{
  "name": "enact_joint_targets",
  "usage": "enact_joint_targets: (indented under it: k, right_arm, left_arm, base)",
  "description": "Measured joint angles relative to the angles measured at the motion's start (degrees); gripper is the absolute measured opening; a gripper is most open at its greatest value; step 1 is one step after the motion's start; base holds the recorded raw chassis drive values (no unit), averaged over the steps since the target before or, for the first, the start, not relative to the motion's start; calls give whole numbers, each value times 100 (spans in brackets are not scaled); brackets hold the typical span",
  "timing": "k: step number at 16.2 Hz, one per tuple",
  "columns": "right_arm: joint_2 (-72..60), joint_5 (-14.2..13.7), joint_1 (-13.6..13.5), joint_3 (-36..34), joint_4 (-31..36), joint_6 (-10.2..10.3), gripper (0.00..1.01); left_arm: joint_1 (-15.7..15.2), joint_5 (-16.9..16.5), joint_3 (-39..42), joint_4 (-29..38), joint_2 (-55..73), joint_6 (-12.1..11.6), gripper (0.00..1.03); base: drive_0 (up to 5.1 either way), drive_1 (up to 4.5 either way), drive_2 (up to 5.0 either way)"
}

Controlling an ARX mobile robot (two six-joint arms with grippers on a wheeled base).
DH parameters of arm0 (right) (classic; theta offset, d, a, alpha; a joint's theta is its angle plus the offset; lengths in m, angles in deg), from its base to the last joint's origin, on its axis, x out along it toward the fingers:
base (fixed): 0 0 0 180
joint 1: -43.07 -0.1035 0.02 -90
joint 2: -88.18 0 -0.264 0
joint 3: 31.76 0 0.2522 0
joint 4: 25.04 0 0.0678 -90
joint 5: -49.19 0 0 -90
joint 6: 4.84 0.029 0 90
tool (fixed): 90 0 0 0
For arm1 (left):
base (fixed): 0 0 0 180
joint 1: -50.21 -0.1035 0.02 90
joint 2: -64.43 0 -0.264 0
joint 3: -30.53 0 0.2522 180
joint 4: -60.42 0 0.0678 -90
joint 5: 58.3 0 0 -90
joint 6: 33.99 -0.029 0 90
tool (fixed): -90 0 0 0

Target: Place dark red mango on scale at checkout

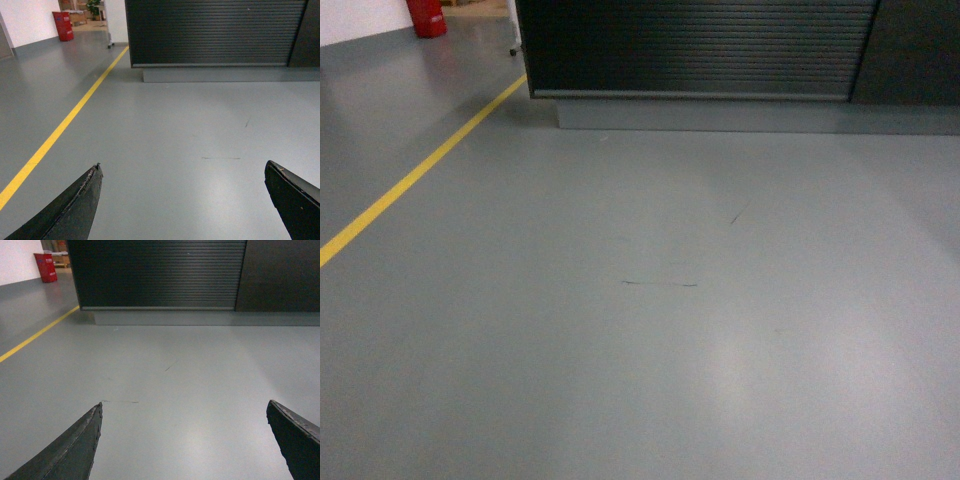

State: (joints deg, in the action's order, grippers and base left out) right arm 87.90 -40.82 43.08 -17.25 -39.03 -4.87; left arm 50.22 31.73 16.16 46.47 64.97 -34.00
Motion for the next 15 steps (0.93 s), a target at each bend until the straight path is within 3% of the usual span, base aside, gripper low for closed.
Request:
enact_joint_targets:
  k: [15]
  right_arm:
    - [0, 0, 0, 0, 0, 0, 98]
  left_arm:
    - [0, 0, 0, 0, 0, -2, 98]
  base:
    - [0, 0, 0]
